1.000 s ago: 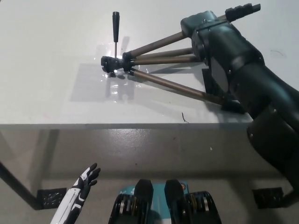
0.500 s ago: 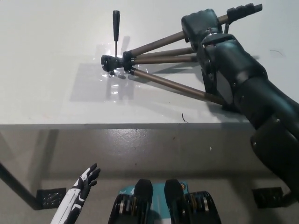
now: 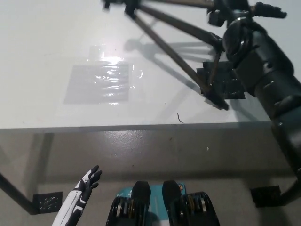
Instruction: A tripod lies near the right hand side of the table and the robot grab a leg of the tripod using its right hand and put it up right.
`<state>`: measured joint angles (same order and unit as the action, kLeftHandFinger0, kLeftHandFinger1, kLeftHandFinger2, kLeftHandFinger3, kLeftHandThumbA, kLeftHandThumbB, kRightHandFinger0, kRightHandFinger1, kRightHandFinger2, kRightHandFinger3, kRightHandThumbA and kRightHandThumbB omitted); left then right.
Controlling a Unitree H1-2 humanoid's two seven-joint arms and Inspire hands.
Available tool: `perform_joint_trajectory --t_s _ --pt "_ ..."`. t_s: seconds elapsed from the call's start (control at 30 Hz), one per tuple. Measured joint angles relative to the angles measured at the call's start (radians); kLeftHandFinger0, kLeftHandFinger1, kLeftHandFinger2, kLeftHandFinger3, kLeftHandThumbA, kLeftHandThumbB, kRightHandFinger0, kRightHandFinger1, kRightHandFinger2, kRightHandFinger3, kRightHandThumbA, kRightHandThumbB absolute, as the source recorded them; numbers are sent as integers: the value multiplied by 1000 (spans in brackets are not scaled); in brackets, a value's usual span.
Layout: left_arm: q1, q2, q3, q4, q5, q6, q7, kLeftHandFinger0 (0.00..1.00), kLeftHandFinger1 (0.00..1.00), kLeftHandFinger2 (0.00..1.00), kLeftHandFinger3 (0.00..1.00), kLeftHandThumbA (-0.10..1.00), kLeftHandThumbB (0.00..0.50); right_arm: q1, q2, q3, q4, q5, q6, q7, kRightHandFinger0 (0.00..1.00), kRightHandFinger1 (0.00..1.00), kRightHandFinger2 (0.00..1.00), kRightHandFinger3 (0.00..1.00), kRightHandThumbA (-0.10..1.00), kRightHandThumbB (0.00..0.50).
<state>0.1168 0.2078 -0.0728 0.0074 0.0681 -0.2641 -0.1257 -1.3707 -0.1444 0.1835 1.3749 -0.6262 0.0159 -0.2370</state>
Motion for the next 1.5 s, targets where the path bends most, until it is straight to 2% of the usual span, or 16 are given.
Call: perform_joint_trajectory --t_s 0.23,0.3,0.43,0.53,0.57,0.63,0.73,0.77,0.8,0.87,0.97,1.03,1.07,1.23,1.4,1.5 --pt "0 0 -9 0 9 7 0 1000 1000 1000 1000 1000 434 0 13 -239 0 110 -14 -37 0 0 392 532 -100 80" --pt "1 0 -12 0 13 7 0 1000 1000 1000 1000 1000 426 0 24 -300 0 147 -21 -44 0 6 412 551 -100 69" --pt "2 0 -19 -1 21 7 0 1000 1000 1000 1000 1000 430 1 53 -399 0 210 -35 -63 0 28 452 567 -100 100" --pt "3 0 -23 0 25 7 0 1000 1000 1000 1000 1000 437 3 71 -461 0 255 -52 -77 0 21 445 569 -100 83" --pt "3 0 -27 0 26 7 0 1000 1000 1000 1000 1000 437 5 81 -496 0 281 -64 -82 0 13 426 556 -100 85" --pt "3 0 -31 0 29 7 0 1000 1000 1000 1000 1000 435 14 93 -535 0 313 -81 -93 0 0 252 433 -100 91" --pt "3 0 -35 0 31 7 0 1000 1000 1000 1000 1000 432 32 110 -566 2 349 -105 -113 0 0 105 313 -100 87" --pt "3 0 -36 0 32 7 0 1000 1000 1000 1000 1000 430 40 116 -575 3 361 -113 -120 0 0 134 348 -100 74" --pt "3 0 -37 0 33 7 0 1000 1000 1000 1000 1000 426 49 121 -584 3 373 -120 -124 0 0 200 468 -100 58" --pt "4 0 -37 0 33 7 0 1000 1000 1000 1000 1000 436 69 133 -603 6 396 -138 -129 0 0 261 518 -100 52" --pt "4 0 -37 0 33 7 0 1000 1000 1000 1000 1000 436 98 152 -617 8 426 -170 -140 0 27 389 487 -100 83" --pt "4 0 -37 0 33 6 0 1000 1000 1000 1000 1000 432 112 161 -618 8 441 -189 -150 0 8 363 427 -100 89" --pt "4 0 -37 0 33 6 0 1000 1000 1000 1000 1000 428 124 166 -617 6 447 -211 -155 0 7 367 410 -100 119" --pt "5 1 -37 -1 33 6 0 1000 1000 1000 1000 1000 438 151 178 -585 5 459 -288 -181 0 84 477 586 -100 124" --pt "10 1 -36 -1 33 6 0 1000 1000 1000 1000 1000 420 193 189 -513 4 459 -371 -208 0 132 525 607 -100 129" --pt "11 1 -36 -1 34 5 0 1000 1000 1000 1000 1000 417 204 189 -477 4 459 -399 -210 0 104 495 542 -100 132"
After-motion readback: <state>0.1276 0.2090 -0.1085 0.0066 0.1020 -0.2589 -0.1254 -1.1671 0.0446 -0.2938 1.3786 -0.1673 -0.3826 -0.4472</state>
